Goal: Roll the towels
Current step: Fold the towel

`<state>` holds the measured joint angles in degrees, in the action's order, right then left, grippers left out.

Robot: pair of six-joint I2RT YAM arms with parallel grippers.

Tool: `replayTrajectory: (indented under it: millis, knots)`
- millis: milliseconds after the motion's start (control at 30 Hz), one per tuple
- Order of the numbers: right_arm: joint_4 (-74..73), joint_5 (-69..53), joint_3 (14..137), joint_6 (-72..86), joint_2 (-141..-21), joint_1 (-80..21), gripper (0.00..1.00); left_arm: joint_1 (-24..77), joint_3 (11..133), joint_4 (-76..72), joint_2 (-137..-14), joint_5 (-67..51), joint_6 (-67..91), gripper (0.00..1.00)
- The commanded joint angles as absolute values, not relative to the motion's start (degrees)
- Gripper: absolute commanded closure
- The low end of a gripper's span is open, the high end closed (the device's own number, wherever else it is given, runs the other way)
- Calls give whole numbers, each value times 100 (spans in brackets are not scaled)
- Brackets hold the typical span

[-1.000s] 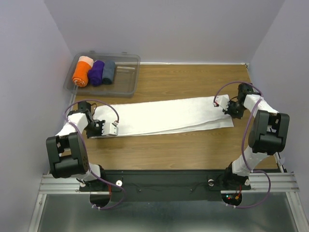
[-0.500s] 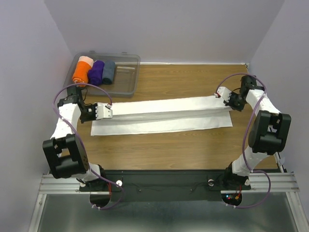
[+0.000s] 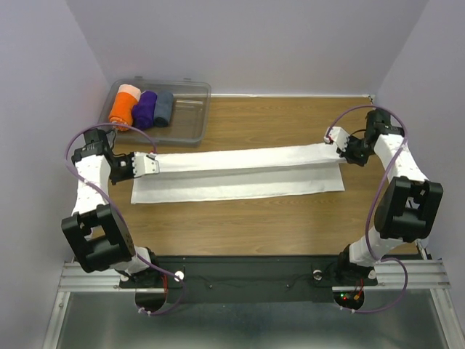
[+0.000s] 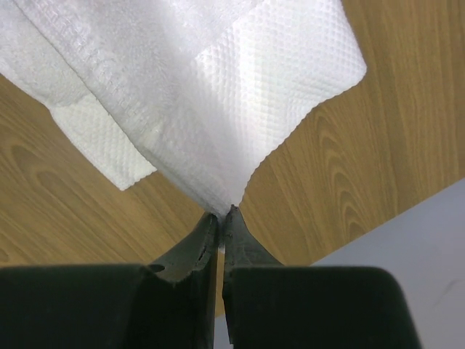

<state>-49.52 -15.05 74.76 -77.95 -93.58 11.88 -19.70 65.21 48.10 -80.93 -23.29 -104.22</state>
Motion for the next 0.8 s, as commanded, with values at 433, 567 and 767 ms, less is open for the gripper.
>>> replayTrajectory:
  millis: [433, 567, 767]
  knots:
    - [-5423, -1661, 6918, -7954, -8797, 1195, 100, -2549, 6654, 4861, -7910, -2576, -10714, 100]
    - [-5370, -1661, 6803, -7850, -9122, 1195, 100, -2549, 6355, 4816, -7849, -2575, -10854, 100]
    - [-5054, -1740, 6706, -7594, -9474, 1143, 100, -2549, 5705, 4544, -7805, -2470, -10872, 100]
